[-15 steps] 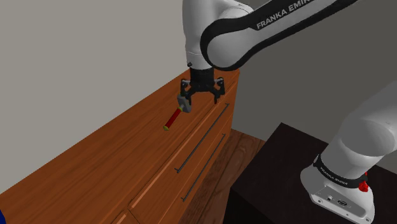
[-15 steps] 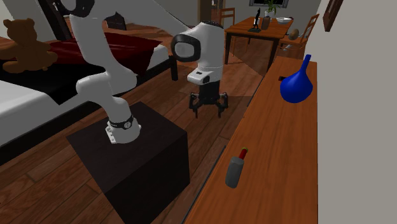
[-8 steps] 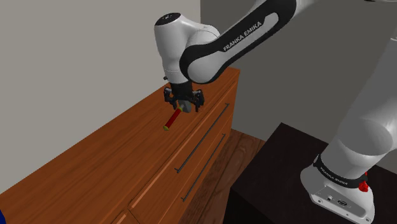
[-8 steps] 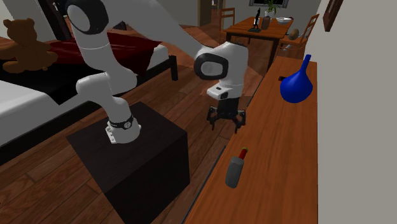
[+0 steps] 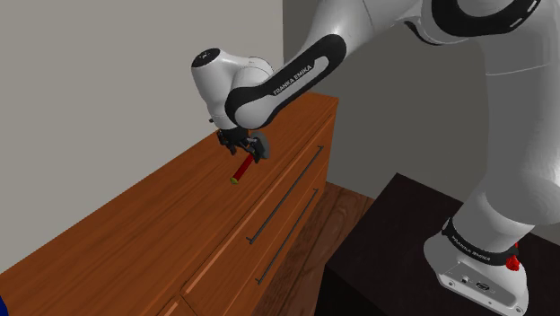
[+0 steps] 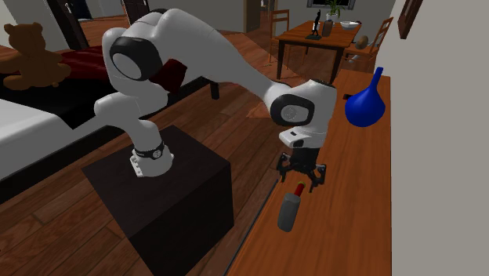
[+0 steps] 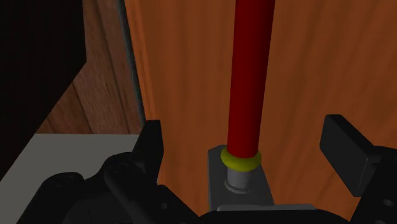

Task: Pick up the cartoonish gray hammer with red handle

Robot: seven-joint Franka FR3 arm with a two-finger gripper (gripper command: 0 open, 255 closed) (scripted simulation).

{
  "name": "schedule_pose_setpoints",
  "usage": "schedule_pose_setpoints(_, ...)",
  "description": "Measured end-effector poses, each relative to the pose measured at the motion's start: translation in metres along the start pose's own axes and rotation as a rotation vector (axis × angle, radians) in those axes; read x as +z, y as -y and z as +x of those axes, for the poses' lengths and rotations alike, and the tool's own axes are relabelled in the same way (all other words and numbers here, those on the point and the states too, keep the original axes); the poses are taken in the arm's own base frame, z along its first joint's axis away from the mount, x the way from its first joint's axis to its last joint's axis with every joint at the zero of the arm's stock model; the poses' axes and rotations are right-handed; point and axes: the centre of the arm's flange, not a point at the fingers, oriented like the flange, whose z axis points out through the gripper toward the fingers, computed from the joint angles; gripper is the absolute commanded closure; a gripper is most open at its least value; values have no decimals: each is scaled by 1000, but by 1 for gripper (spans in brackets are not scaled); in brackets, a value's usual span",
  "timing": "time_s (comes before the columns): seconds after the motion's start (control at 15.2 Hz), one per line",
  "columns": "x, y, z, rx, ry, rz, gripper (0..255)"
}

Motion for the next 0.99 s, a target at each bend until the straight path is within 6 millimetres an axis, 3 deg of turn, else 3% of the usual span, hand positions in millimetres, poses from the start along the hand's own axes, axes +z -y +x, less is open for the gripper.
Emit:
schedule_pose_setpoints(0.53, 43, 9, -8, 31, -9, -5, 0)
schedule_pose_setpoints(0.59, 45, 9, -8, 31, -9, -5, 255)
schedule_pose_setpoints(0.99, 46, 9, -9, 31, -9, -4, 255)
